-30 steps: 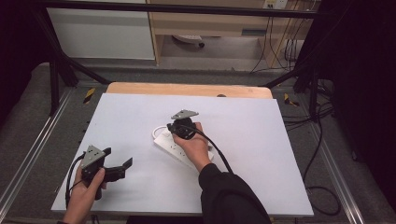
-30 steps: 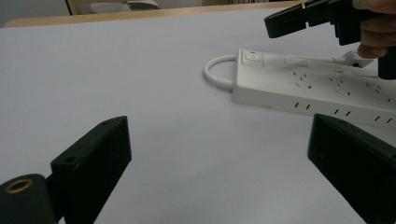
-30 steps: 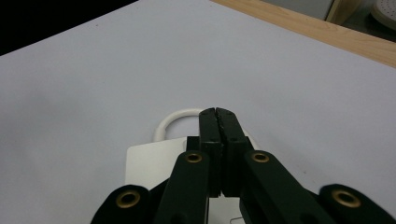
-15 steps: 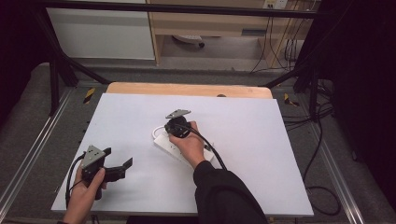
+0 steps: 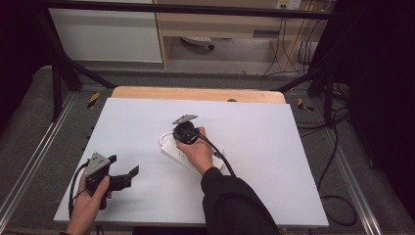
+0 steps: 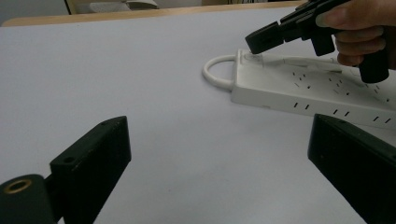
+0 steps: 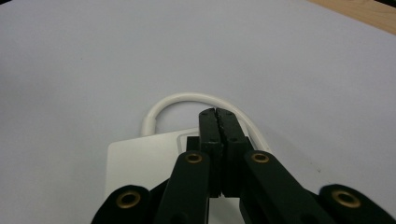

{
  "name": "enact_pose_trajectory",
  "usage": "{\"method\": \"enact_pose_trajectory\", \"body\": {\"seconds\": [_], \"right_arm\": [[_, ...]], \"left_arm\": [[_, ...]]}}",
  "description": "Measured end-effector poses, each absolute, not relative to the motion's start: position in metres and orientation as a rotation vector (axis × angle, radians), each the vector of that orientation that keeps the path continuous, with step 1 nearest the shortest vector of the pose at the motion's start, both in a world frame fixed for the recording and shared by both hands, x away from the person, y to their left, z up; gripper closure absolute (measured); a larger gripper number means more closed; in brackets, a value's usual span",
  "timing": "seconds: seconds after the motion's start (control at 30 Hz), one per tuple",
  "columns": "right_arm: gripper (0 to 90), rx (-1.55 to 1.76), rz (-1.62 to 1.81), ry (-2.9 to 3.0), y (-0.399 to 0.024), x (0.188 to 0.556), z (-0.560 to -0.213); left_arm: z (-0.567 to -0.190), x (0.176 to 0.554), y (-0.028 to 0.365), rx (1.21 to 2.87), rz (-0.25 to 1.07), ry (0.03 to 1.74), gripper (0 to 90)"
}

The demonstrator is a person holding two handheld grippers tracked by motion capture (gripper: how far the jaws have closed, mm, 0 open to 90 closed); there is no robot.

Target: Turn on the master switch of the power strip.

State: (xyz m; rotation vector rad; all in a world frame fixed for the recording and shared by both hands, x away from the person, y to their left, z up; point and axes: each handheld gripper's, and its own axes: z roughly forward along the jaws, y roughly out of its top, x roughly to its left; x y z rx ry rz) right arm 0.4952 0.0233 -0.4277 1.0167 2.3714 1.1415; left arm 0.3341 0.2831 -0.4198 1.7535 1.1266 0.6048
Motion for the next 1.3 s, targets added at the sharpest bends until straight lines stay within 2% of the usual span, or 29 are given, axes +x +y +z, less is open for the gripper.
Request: {"method": "enact_pose_trajectory", "body": {"seconds": [1.3], "right_arm": [[90.0,1.023,1.091,2.374,0.0279,0.4944,-0.4309]], "left_arm": [[-0.4205,0.3339,0.2817,1.769,0.606,1.121,5.9]]}}
